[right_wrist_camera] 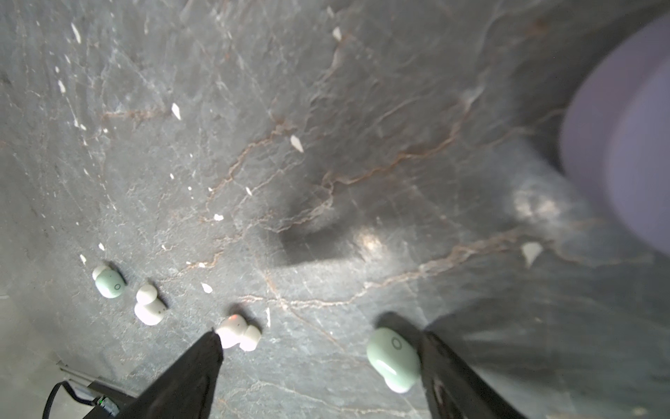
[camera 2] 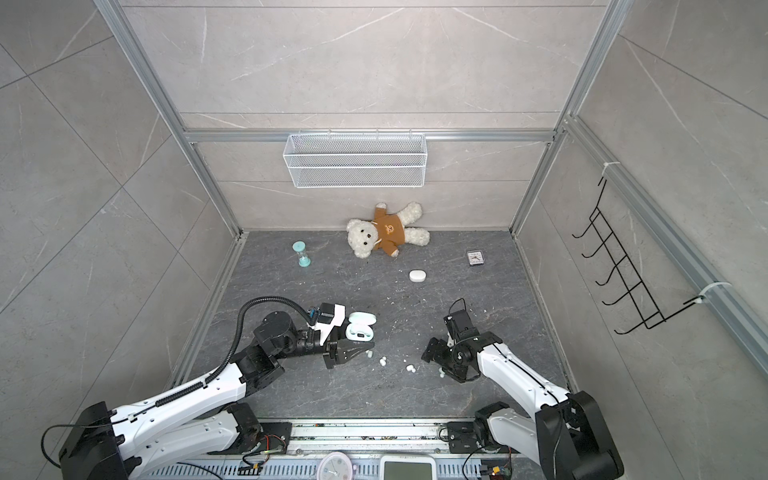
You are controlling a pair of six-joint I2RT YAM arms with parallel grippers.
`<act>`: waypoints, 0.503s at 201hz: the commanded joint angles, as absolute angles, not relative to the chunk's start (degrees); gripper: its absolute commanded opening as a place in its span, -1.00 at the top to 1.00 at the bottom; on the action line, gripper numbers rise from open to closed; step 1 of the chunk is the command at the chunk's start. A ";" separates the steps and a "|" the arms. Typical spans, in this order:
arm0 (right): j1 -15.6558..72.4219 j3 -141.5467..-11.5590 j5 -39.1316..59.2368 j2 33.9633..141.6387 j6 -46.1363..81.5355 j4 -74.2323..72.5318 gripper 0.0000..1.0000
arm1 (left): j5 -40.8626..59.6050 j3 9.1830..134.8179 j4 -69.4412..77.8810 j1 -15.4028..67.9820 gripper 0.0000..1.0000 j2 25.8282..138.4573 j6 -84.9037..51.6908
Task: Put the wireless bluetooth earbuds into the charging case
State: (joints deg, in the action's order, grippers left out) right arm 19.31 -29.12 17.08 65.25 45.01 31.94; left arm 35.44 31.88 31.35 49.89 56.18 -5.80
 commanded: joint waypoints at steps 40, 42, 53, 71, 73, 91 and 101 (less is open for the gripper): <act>19.13 -30.37 19.29 63.60 43.46 34.50 -0.73 | 34.98 33.05 33.42 50.19 0.37 55.46 -5.98; 19.15 -30.40 19.26 63.62 43.45 34.60 -0.73 | 35.00 33.05 33.40 50.19 0.37 55.46 -5.98; 19.18 -30.65 19.47 63.61 43.29 34.63 -0.73 | 34.98 33.05 33.40 50.18 0.37 55.46 -6.08; 19.18 -31.02 20.06 63.80 43.16 34.63 -0.73 | 34.98 33.05 33.47 50.19 0.37 55.46 -6.11; 19.19 -31.09 20.09 63.81 43.15 34.61 -0.72 | 35.00 33.05 33.42 50.19 0.37 55.46 -6.10; 19.15 -31.49 20.54 63.76 42.98 34.68 -0.72 | 34.92 33.00 33.40 50.19 0.37 55.36 -6.02; 19.23 -31.77 20.75 63.75 42.85 34.82 -0.72 | 34.95 33.03 33.40 50.19 0.37 55.37 -6.00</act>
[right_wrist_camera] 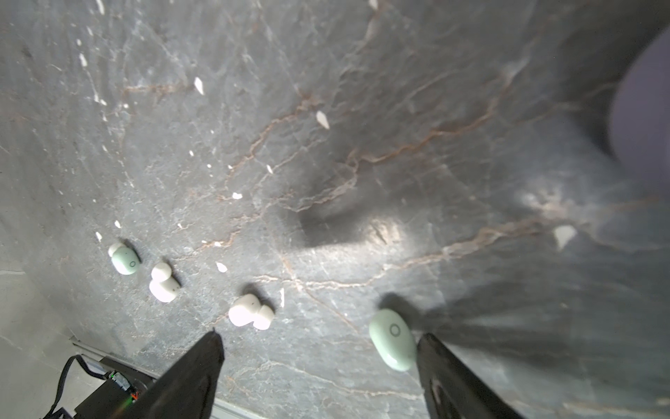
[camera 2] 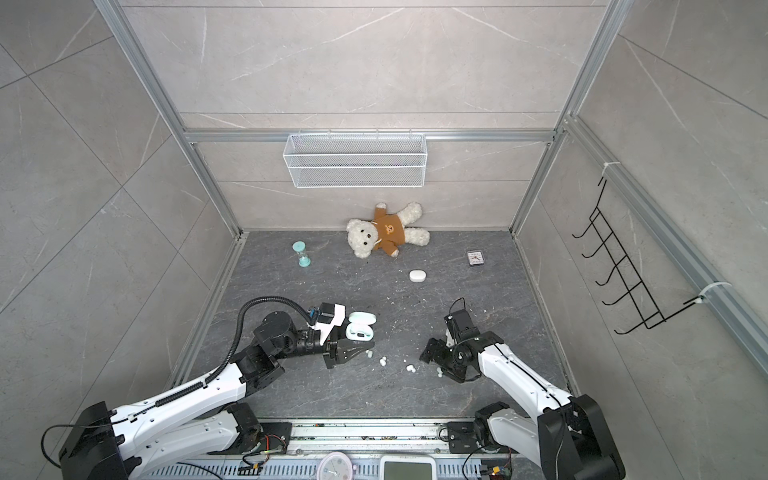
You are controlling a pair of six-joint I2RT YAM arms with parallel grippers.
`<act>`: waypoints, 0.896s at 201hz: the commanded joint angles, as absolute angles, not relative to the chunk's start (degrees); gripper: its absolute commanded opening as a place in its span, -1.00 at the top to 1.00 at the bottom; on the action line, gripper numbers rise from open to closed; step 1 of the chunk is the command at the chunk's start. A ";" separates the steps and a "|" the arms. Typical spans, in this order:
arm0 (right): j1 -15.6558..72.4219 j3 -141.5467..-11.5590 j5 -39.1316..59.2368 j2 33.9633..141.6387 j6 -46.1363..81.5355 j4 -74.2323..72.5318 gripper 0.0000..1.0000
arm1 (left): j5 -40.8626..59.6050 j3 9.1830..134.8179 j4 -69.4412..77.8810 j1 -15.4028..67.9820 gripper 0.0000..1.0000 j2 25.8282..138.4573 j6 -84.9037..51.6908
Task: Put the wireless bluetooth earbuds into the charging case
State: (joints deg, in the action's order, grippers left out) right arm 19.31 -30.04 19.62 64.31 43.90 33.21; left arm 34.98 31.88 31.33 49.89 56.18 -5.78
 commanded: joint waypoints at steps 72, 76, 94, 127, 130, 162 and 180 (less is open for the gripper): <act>19.32 -31.64 22.67 63.38 43.07 35.06 -0.71 | 34.94 33.05 33.14 50.14 0.37 55.20 -6.03; 19.33 -31.73 22.68 63.30 43.00 35.15 -0.70 | 35.05 33.05 33.07 50.14 0.37 55.20 -5.99; 19.34 -32.67 21.49 62.92 42.35 37.18 -0.66 | 34.89 33.04 33.06 50.19 0.37 55.20 -6.02; 19.68 -37.87 15.50 65.91 36.71 45.99 -0.47 | 34.99 33.05 33.06 50.19 0.37 55.11 -6.10; 19.73 -38.40 14.96 66.39 36.12 46.83 -0.45 | 35.01 33.06 33.07 50.17 0.37 55.06 -6.09; 21.44 -41.69 10.56 70.06 32.67 50.80 -0.32 | 34.98 33.07 33.05 50.19 0.37 55.09 -6.07; 23.44 -42.94 9.26 72.22 32.32 50.99 -0.25 | 34.98 33.10 33.07 50.18 0.37 55.02 -6.14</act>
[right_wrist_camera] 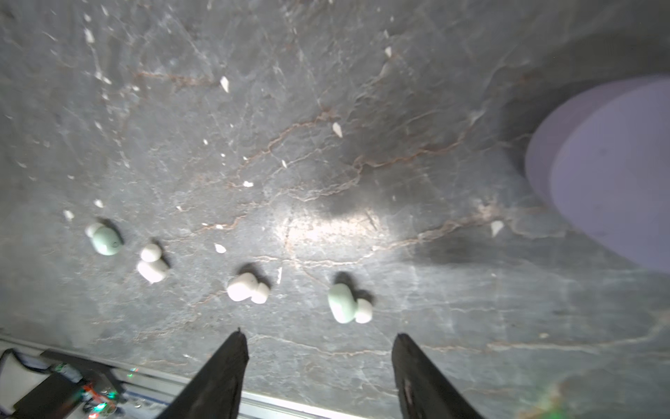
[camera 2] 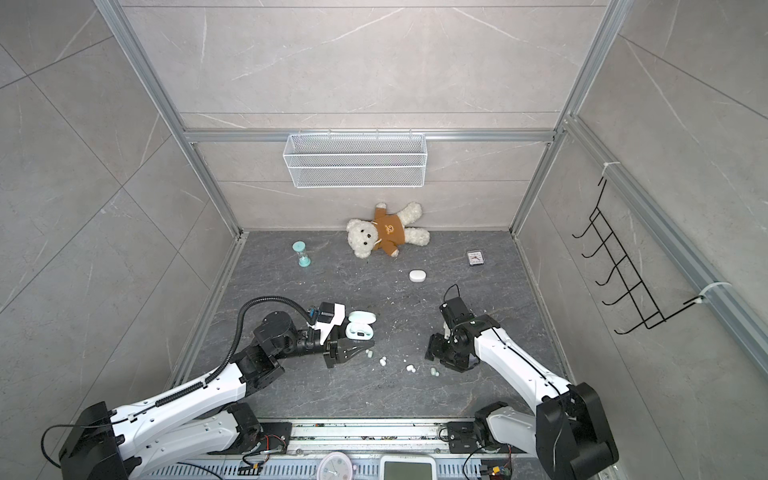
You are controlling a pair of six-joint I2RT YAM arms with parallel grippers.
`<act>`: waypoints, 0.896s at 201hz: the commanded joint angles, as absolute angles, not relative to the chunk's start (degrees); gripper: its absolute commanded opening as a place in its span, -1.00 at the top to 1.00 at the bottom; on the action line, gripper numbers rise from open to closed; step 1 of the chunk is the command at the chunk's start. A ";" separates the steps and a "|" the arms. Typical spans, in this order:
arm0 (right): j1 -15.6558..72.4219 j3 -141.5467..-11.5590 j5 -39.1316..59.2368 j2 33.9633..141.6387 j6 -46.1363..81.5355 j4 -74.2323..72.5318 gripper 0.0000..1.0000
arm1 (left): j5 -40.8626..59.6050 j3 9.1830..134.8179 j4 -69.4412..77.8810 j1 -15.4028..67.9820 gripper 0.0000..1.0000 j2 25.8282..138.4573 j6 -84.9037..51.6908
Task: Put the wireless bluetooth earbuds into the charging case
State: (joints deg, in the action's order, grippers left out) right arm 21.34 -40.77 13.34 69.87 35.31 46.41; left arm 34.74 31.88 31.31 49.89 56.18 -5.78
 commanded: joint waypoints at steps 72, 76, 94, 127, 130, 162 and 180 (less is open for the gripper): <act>27.20 -42.98 9.48 80.16 32.16 43.82 -0.16 | 34.80 33.11 31.99 50.18 0.37 54.27 -5.70; 27.29 -43.06 9.49 80.37 32.02 43.67 -0.15 | 34.81 33.09 31.99 50.19 0.37 54.25 -5.67; 27.48 -43.70 9.43 81.53 31.23 43.14 -0.10 | 34.80 33.22 31.97 50.18 0.37 54.23 -5.80; 28.52 -44.83 6.57 83.31 29.86 45.71 0.12 | 34.67 33.13 31.75 50.19 0.37 54.14 -5.54; 28.56 -44.78 6.39 83.37 29.84 45.78 0.14 | 34.56 33.13 31.80 50.17 0.37 54.14 -5.54; 29.58 -44.00 6.62 83.73 30.33 45.15 0.18 | 34.74 33.18 31.99 50.19 0.37 54.36 -5.80; 30.07 -43.60 7.10 84.01 30.94 44.49 0.20 | 34.72 33.23 31.99 50.14 0.37 54.33 -5.81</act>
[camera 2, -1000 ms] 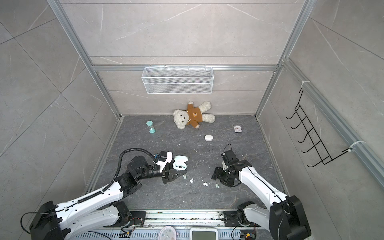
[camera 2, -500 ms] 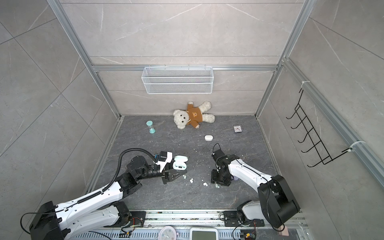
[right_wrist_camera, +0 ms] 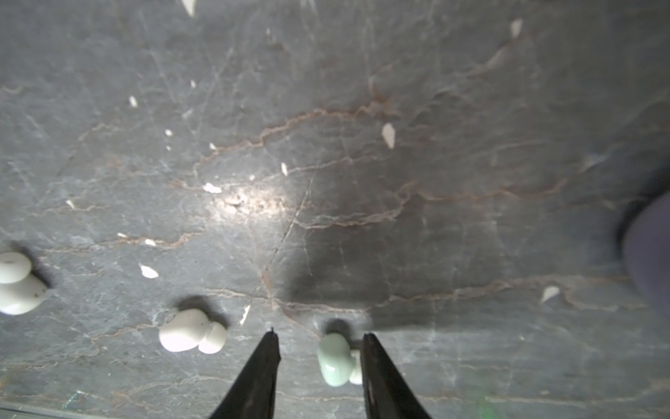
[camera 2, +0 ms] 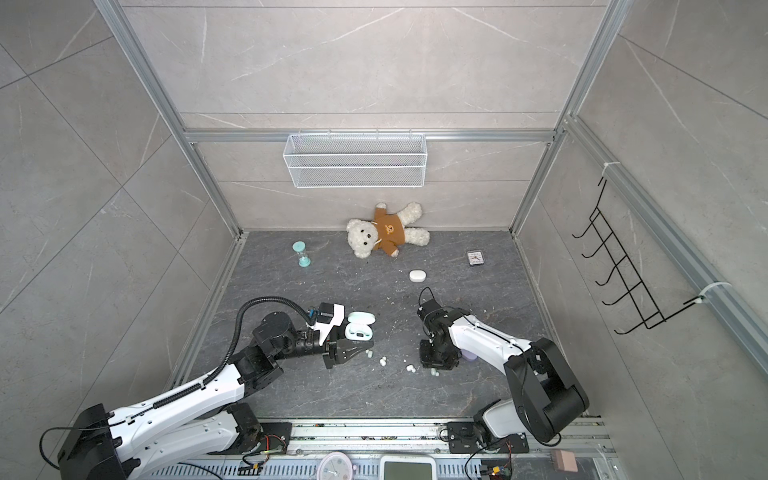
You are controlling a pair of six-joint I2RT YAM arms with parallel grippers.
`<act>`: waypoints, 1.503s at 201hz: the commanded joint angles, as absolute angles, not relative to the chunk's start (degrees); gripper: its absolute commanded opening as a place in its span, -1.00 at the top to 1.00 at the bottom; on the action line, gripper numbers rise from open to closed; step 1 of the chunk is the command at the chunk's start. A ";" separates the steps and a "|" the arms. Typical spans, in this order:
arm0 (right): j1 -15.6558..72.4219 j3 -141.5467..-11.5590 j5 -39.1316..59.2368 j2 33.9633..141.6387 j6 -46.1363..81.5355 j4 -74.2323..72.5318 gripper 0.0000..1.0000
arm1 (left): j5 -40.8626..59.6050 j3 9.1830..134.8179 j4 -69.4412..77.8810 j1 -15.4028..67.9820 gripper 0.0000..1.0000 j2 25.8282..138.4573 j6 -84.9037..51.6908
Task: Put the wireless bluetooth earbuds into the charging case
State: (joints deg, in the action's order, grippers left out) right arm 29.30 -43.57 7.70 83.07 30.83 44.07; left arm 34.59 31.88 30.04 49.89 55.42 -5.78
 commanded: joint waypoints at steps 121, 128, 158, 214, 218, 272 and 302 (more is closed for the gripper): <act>30.85 -42.90 5.45 81.90 35.53 46.86 0.28 | 34.63 33.45 31.21 50.19 0.37 53.92 -5.67; 30.83 -42.81 5.45 81.89 35.88 46.85 0.29 | 34.68 33.40 31.20 50.18 0.37 53.88 -5.69; 30.84 -42.36 4.83 81.47 36.64 46.50 0.31 | 34.56 33.40 30.96 50.18 0.37 53.79 -5.54; 30.80 -41.48 4.65 81.49 38.02 44.94 0.36 | 34.58 33.42 30.85 50.19 0.37 53.57 -5.71; 30.85 -41.50 4.66 81.59 38.00 44.91 0.37 | 34.59 33.40 30.79 50.19 0.37 53.57 -5.68; 30.84 -40.91 4.31 82.38 38.73 43.56 0.42 | 34.56 33.40 30.83 50.16 0.37 53.63 -5.68; 30.89 -40.69 3.78 82.36 39.42 42.57 0.43 | 34.56 33.48 30.59 50.16 0.37 53.56 -5.56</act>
State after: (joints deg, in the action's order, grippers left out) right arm 30.52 -41.56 5.28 82.28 38.00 43.44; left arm 34.59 31.88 28.69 49.89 54.65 -5.78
